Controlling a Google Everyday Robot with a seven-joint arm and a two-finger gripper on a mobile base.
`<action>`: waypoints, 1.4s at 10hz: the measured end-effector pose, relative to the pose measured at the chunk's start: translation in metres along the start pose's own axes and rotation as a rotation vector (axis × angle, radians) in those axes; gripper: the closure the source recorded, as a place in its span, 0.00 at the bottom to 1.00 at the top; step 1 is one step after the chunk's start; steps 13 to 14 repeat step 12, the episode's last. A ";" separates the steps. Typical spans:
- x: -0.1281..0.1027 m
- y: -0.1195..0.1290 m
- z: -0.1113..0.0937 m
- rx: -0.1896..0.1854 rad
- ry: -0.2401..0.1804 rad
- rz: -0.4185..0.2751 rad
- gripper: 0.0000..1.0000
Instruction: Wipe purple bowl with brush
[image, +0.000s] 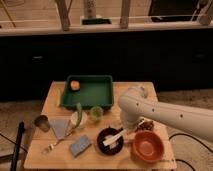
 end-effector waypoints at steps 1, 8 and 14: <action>0.001 -0.003 0.001 0.012 -0.013 -0.004 1.00; 0.020 -0.008 0.013 0.004 -0.049 0.022 1.00; 0.034 -0.008 0.014 0.010 -0.042 0.038 1.00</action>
